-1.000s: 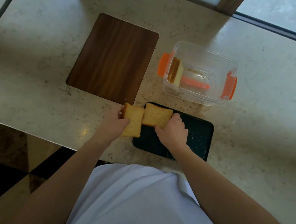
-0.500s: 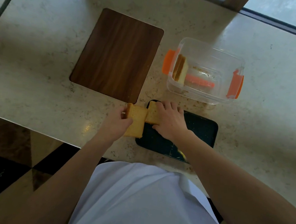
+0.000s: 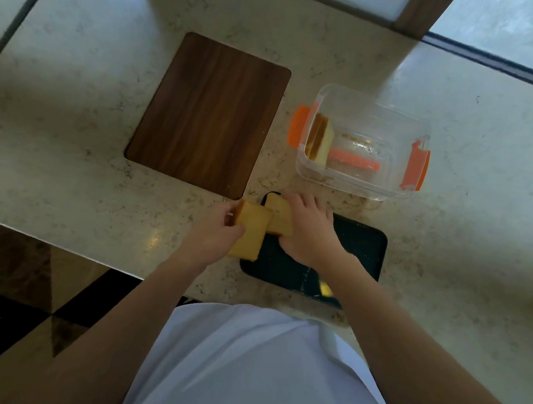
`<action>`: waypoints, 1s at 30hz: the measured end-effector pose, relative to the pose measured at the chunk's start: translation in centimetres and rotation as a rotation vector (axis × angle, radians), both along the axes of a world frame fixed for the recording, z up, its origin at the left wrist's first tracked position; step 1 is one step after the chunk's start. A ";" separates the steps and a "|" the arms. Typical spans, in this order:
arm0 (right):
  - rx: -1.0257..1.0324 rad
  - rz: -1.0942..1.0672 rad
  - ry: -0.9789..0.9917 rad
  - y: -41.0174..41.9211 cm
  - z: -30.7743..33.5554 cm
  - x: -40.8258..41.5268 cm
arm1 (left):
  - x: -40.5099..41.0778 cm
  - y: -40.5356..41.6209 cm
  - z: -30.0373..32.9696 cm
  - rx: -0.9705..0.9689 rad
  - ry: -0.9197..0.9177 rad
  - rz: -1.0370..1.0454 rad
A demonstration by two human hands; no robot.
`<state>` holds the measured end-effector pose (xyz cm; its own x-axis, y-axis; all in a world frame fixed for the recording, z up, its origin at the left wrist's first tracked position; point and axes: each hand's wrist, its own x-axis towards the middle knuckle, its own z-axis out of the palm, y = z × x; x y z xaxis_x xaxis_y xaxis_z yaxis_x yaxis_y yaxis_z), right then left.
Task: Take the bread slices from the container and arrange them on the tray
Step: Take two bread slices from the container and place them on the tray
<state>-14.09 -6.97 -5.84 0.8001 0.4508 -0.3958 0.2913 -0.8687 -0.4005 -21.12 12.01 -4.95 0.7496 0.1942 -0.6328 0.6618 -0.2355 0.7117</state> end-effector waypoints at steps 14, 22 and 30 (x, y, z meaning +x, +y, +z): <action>0.504 -0.395 0.427 -6.2 1.9 -2.6 | 5.0 -3.3 3.4 0.122 -0.032 -0.895; 0.776 -0.739 0.562 -6.8 1.0 -4.6 | 3.2 -1.9 0.7 -0.371 0.126 -0.230; 0.537 -0.795 0.534 -5.6 -0.9 -6.2 | 0.3 -2.1 -2.1 -0.173 0.072 -0.004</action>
<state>-20.30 -12.54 -6.73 0.7227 0.0995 -0.6840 -0.5981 -0.4062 -0.6909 -20.80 9.89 -7.03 0.7014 0.0753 -0.7088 0.7121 -0.1165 0.6923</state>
